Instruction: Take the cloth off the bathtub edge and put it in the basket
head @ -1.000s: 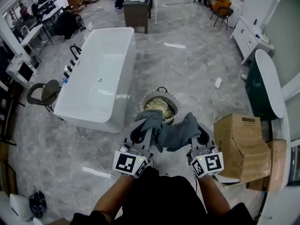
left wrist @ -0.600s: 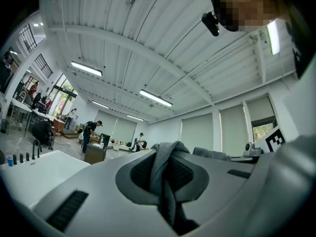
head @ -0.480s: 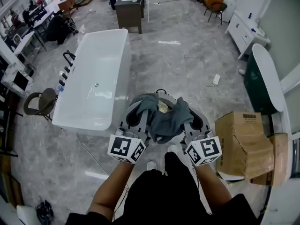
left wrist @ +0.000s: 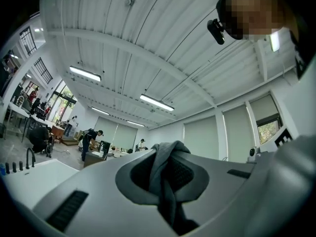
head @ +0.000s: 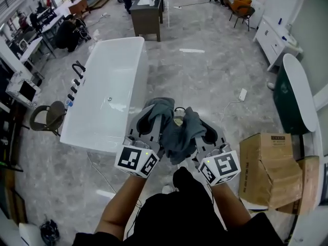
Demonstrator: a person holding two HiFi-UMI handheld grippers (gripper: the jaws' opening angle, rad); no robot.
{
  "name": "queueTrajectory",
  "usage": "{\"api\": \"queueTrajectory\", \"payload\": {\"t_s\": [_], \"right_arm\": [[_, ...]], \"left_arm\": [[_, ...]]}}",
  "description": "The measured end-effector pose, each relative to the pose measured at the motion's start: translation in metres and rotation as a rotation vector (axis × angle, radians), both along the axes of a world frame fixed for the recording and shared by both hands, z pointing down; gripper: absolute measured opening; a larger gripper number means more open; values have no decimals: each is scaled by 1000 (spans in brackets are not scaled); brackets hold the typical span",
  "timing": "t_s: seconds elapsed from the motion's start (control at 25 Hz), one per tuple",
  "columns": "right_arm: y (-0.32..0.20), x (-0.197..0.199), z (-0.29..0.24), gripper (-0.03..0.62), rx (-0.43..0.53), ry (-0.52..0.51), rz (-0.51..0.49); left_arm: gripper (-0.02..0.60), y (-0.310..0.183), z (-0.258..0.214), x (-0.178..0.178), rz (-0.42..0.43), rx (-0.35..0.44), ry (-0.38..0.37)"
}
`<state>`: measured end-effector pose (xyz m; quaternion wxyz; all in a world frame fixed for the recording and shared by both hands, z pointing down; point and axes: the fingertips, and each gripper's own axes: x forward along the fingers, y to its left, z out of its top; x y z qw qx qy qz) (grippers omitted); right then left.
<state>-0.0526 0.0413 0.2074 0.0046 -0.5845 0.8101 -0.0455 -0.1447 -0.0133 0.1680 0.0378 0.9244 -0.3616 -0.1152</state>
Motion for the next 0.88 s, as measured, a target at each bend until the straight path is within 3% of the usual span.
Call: {"api": "queueTrajectory", "payload": {"t_s": [0.2, 0.36, 0.88], "right_arm": [[-31, 15, -13, 38, -2, -54, -29], [-59, 31, -10, 38, -3, -37, -40], [-130, 97, -7, 38, -20, -45, -27]], "left_arm": [[31, -20, -14, 23, -5, 38, -12], [31, -41, -16, 43, 1, 58, -31], [31, -111, -7, 101, -34, 26, -34]]}}
